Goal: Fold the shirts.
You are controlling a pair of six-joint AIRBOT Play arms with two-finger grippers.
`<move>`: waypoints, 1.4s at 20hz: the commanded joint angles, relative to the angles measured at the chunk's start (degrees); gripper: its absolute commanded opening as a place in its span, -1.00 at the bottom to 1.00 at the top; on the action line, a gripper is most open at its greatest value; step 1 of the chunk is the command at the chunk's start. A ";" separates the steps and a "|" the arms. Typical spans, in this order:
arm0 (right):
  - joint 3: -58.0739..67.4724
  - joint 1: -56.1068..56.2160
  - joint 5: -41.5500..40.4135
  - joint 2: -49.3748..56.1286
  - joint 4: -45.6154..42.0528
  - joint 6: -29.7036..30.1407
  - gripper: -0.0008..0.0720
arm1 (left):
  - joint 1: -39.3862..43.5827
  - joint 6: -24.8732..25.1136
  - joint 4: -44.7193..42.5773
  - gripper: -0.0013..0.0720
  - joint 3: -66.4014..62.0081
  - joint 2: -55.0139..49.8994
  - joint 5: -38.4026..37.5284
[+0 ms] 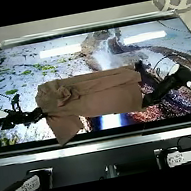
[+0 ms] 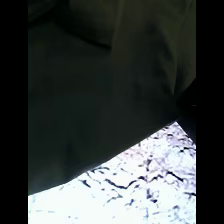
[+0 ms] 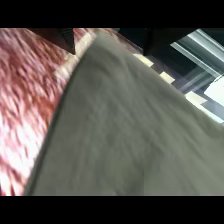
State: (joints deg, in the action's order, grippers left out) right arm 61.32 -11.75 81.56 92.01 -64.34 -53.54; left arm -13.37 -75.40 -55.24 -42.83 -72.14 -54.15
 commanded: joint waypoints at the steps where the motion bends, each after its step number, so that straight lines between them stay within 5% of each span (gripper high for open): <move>1: -0.44 5.25 -4.37 1.22 1.31 -2.36 0.24 | 0.00 0.50 0.02 -0.90 -1.99 0.37 -1.90; 3: -0.44 6.80 -3.61 1.22 1.36 -2.38 -0.06 | -0.02 1.81 0.02 -0.90 -4.63 0.37 -4.59; 5: 0.28 6.84 -2.25 1.18 1.49 -2.47 -0.91 | -0.07 2.21 -0.02 -0.90 -8.46 0.42 -8.87; 7: 4.46 6.84 1.27 -0.28 1.03 -0.35 -0.92 | 0.15 5.20 0.02 -0.90 -14.32 2.43 -12.46; 11: 25.00 6.84 1.22 -12.61 -8.59 1.38 -0.93 | 0.22 1.99 -0.04 -0.91 -33.99 14.86 -9.14; 13: 38.18 6.86 -2.82 -21.66 -17.64 0.85 -0.93 | 0.24 -3.80 -0.02 -0.90 -46.23 21.79 -5.42; 18: 52.06 6.86 -20.96 -44.89 -25.40 0.79 -0.93 | 0.24 -4.59 -0.02 -0.91 -60.33 37.07 8.61; 22: 52.06 6.86 -14.78 -50.05 -25.31 0.66 -0.93 | 0.22 -4.61 -0.26 -0.91 -60.26 40.46 6.40; 28: 52.04 6.86 -2.58 -44.22 -25.24 -1.90 -0.93 | 0.22 -9.79 -3.21 -0.90 -60.24 36.04 -4.33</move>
State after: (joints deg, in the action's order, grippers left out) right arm 113.06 -4.95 71.79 45.58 -89.27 -54.06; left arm -13.15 -82.98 -55.96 -102.80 -34.44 -52.69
